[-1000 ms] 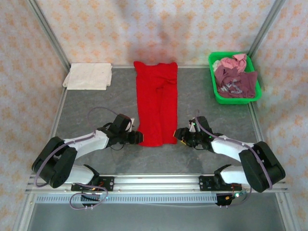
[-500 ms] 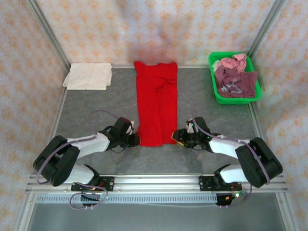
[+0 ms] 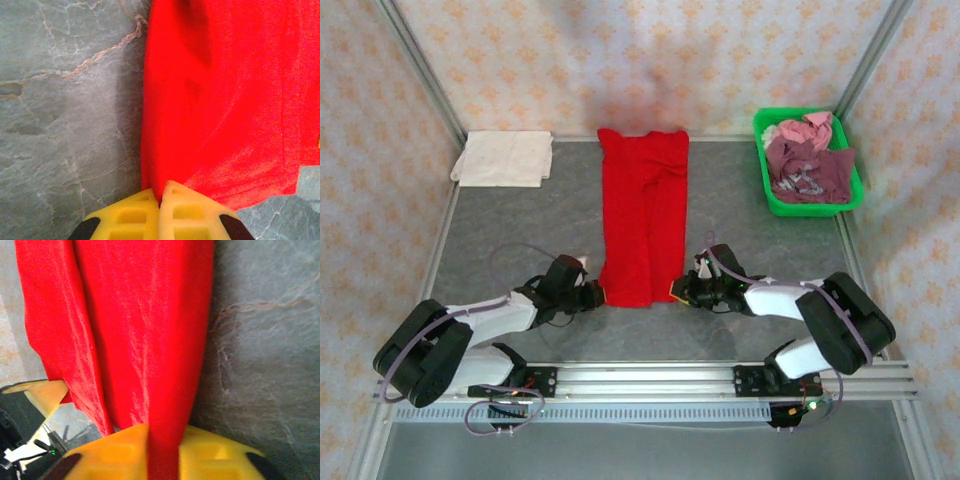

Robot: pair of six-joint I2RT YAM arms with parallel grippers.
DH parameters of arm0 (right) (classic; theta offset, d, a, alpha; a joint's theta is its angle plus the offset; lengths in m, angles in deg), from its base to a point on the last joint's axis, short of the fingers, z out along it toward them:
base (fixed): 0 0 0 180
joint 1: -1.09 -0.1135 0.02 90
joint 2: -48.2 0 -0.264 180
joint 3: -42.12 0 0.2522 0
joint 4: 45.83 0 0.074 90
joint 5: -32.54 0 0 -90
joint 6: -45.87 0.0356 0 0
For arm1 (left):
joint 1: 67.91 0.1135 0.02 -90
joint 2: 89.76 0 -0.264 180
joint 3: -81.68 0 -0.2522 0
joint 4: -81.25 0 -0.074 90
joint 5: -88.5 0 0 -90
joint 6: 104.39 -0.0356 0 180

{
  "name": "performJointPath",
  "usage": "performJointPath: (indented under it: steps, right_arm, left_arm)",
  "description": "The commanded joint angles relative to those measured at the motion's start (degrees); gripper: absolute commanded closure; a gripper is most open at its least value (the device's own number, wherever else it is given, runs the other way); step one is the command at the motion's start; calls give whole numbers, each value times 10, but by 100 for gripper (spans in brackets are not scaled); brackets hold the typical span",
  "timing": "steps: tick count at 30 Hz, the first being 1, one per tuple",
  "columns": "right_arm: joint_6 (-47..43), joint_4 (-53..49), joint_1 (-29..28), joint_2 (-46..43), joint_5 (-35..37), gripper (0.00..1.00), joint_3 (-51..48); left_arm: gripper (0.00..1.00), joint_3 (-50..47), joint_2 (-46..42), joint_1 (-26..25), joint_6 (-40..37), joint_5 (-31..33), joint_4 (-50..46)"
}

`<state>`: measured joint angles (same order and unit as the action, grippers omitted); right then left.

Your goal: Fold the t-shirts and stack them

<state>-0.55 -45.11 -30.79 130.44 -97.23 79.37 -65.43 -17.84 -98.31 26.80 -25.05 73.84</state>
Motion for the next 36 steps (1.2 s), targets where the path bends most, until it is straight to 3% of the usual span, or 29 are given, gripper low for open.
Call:
performJointPath:
  steps: [1,6,12,19,24,28,31,36]
  right_arm:
    - [7,26,-3,7,-3,89,15]
    - [14,-12,-3,-42,14,100,3]
    - [6,-93,-8,-117,22,100,-27]
    - [20,-117,-59,-141,46,100,-57]
    - [20,-151,-62,-158,58,100,-14]
    - [1,-222,-60,-176,95,100,62]
    - [-1,-272,-47,-176,126,100,120]
    - [-38,-296,-1,-115,132,100,204]
  left_arm:
    - [100,-16,-5,-5,18,12,2]
    - [100,-24,-55,-5,43,8,-16]
    - [100,-38,-140,-20,44,9,-117]
    - [100,-100,-234,-72,133,26,-138]
    - [100,-45,-293,-73,125,60,-219]
    - [100,34,-269,-55,110,83,-266]
    - [100,93,-231,-8,93,64,-278]
    - [100,198,-91,55,25,23,-257]
